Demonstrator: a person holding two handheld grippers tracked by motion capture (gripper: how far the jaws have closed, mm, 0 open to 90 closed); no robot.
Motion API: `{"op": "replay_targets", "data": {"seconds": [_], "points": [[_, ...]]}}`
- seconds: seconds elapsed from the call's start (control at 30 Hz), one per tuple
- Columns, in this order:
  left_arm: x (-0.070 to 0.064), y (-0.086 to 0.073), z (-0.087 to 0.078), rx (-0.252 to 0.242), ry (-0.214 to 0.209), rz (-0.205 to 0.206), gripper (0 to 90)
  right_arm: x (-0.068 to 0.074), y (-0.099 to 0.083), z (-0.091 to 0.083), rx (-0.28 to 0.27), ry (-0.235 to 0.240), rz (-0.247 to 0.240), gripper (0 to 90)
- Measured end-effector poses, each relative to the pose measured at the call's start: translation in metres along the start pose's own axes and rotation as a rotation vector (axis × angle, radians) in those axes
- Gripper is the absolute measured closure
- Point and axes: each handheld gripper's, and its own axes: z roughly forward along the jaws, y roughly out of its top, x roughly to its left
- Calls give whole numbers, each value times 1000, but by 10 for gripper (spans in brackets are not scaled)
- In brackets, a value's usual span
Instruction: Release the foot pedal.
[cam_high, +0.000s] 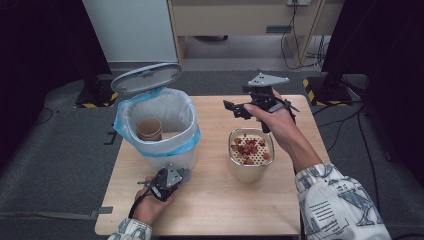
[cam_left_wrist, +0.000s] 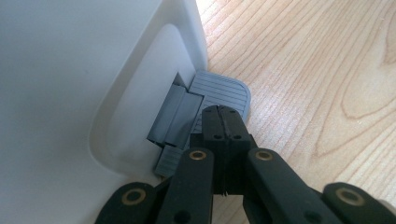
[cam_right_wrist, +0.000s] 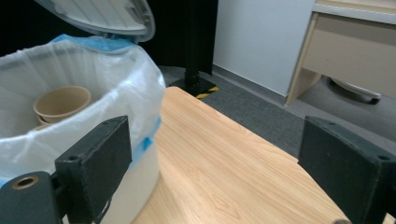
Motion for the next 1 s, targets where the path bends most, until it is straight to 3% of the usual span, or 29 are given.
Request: {"op": "replay_targets", "data": {"seconds": [0.13, 0.3, 0.4, 0.43, 0.5, 0.6, 0.73, 0.77, 0.9, 1.0], "points": [[-1, 0, -1, -1, 4, -1, 891, -8, -5, -7, 2, -21, 7, 100], [1, -2, -15, -57, -14, -63, 761, -21, -14, -17, 8, -48, 19, 99], [1, -3, -19, -69, -19, -73, 679, -25, -16, -20, 15, -59, 23, 98], [2, -5, -23, -81, -32, -103, 661, -29, -18, -23, 16, -70, 28, 98], [3, -6, -25, -79, -36, -115, 639, -30, -18, -25, 14, -74, 27, 97], [4, -8, -33, -90, -48, -142, 518, -35, -21, -31, 12, -87, 32, 95], [6, -13, -47, -135, -30, -207, 442, -43, -27, -40, 14, -111, 40, 95], [7, -17, -52, -125, -16, -224, 387, -48, -31, -44, 15, -124, 43, 94], [13, -26, -58, -124, -9, -263, 336, -55, -39, -52, 15, -155, 55, 87], [15, -29, -59, -117, 2, -270, 313, -59, -44, -56, 13, -167, 60, 83]]}}
